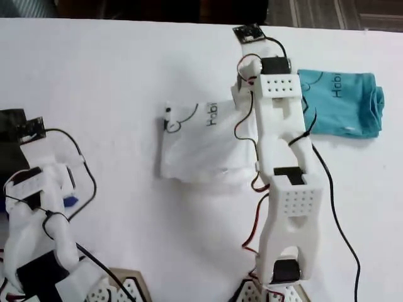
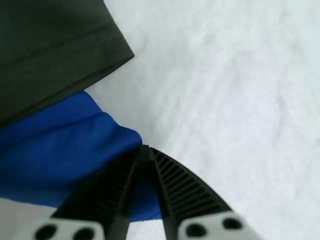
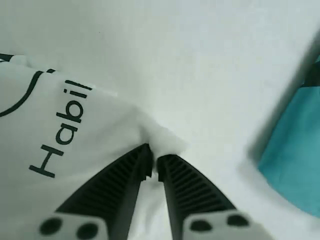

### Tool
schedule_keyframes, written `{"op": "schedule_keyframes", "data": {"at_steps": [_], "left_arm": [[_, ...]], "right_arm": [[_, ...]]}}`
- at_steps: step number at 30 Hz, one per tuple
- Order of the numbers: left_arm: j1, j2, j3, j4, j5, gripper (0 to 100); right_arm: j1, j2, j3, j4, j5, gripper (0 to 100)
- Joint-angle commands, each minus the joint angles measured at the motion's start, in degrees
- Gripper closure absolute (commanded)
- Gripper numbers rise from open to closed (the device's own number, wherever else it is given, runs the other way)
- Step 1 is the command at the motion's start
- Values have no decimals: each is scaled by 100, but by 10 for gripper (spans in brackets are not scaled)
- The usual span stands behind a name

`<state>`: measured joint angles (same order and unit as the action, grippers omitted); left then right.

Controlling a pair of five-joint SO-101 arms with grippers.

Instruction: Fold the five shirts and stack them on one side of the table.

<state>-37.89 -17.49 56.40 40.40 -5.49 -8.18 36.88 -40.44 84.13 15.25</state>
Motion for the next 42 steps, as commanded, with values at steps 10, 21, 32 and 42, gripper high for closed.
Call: {"op": "schedule_keyframes", "data": {"at_steps": [10, 21, 32, 42], "left_arm": [[-9, -9, -92, -97, 70, 973], [-9, -9, -92, -88, 70, 973], [-9, -9, -92, -88, 70, 973], [-9, -9, -92, -88, 70, 973]], "right_arm": [[40, 233, 0, -312, 211, 837], [-110, -716, -985, 1499, 246, 942], [-505, -2070, 1969, 1631, 457, 963], [-488, -2615, 4062, 312, 457, 838]]}}
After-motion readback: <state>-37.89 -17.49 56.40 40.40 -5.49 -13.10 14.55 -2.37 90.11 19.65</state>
